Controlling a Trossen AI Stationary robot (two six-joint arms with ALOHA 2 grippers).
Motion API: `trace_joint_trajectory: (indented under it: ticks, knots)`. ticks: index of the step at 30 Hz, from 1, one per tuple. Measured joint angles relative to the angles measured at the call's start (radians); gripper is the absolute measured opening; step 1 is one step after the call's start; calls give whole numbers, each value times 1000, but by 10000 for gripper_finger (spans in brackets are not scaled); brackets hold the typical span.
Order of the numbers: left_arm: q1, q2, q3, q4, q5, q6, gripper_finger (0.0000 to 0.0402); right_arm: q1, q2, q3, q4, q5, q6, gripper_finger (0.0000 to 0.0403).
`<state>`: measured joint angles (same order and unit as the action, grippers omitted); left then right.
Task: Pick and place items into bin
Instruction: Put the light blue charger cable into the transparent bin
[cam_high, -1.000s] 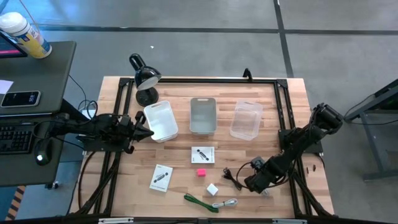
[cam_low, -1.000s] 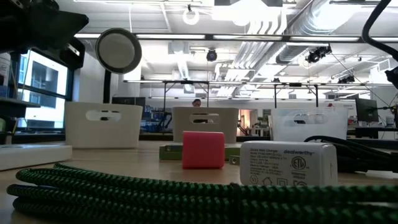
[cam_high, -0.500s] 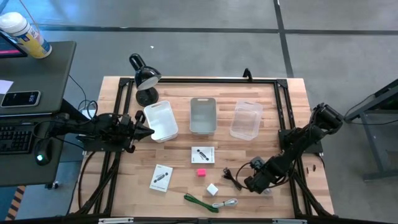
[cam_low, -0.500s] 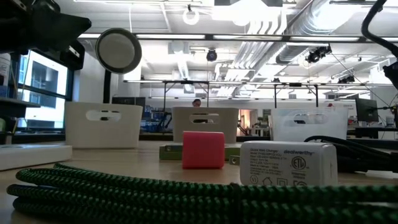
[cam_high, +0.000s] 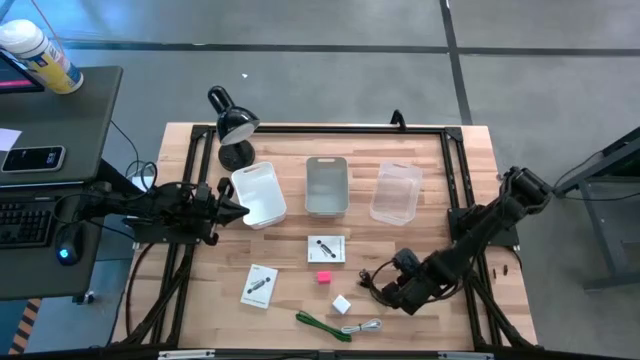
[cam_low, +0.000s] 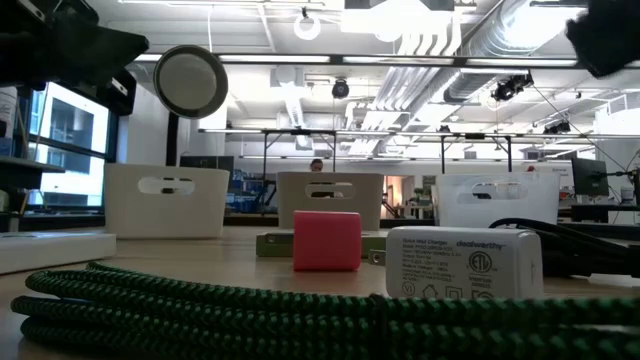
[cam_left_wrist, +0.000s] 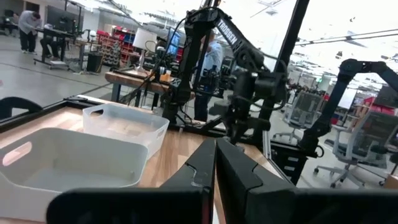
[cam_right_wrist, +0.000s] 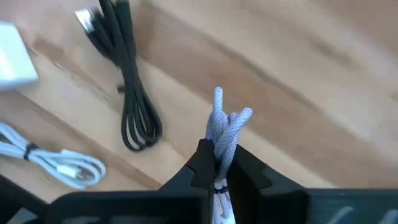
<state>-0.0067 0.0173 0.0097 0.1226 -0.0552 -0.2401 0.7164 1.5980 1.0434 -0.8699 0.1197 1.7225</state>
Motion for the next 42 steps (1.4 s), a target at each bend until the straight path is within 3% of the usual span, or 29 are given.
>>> trace_joint_trajectory:
  ticks: [4,10,18,23,30,42]
  knots:
    - [0,0,0,0,-6,0,3,-25,0,77,-115,57,-44,37]
    - [0,0,0,0,-6,0,3,-57,0,169,-262,129,-89,13]
    - [0,0,0,0,-6,-4,3,-118,0,273,-426,220,-148,31]
    - [0,0,0,0,-6,-4,3,-178,0,334,-542,291,-208,17]
    - [0,0,0,0,-5,-4,3,-303,-1,400,-694,386,-304,27]
    - [0,0,0,1,2,-4,3,-587,-4,359,-681,510,-440,14]
